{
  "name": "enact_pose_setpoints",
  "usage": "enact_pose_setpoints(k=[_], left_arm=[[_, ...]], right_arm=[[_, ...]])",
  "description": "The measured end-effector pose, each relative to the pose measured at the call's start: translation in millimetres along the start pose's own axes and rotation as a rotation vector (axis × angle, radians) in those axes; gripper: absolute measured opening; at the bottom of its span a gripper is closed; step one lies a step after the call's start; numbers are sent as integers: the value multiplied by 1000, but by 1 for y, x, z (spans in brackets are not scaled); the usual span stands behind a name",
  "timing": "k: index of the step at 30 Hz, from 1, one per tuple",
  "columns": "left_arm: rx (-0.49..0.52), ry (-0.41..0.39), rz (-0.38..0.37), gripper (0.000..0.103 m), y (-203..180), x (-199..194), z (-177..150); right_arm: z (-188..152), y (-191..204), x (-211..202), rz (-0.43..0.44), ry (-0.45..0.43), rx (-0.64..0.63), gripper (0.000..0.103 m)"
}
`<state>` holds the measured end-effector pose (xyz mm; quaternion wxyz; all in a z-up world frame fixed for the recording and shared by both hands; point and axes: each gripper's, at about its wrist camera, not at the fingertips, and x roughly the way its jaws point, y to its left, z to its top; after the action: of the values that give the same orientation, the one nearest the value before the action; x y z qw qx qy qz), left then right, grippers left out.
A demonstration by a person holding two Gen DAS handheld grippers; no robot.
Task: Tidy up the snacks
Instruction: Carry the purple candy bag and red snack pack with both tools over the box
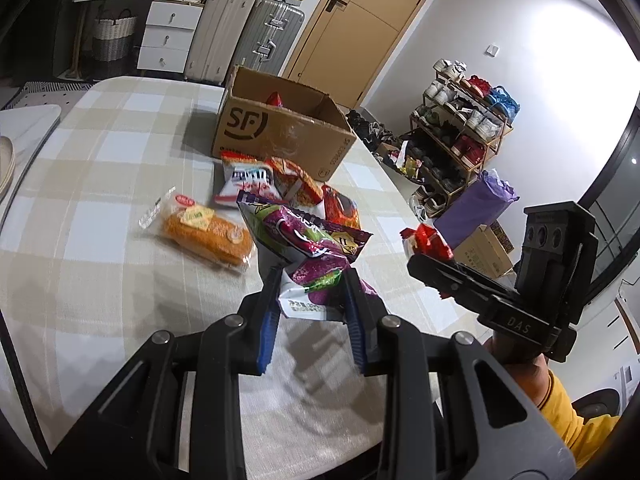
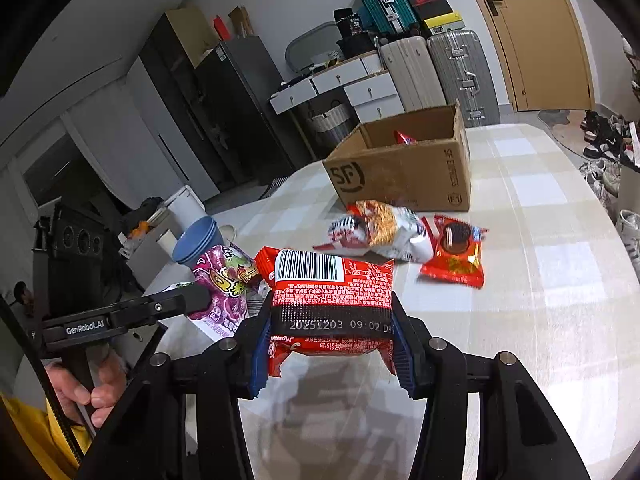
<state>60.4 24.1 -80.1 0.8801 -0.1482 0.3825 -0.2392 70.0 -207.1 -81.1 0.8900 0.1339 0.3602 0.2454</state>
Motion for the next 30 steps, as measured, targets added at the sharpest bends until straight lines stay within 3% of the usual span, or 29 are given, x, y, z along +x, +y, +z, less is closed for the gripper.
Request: enact_pose_setpoints(k=[9,19,30], left_arm=[[19,-41,10,26,2,-6,51],[37,-128,40,26,25,-15,149],[66,-131,57,26,31,45,264]], right_arm=[[56,10,1,18,-56,-82,50],[141,-3,23,29,-85,-70,50],[222,-32,78,-59,-58,-49,50]])
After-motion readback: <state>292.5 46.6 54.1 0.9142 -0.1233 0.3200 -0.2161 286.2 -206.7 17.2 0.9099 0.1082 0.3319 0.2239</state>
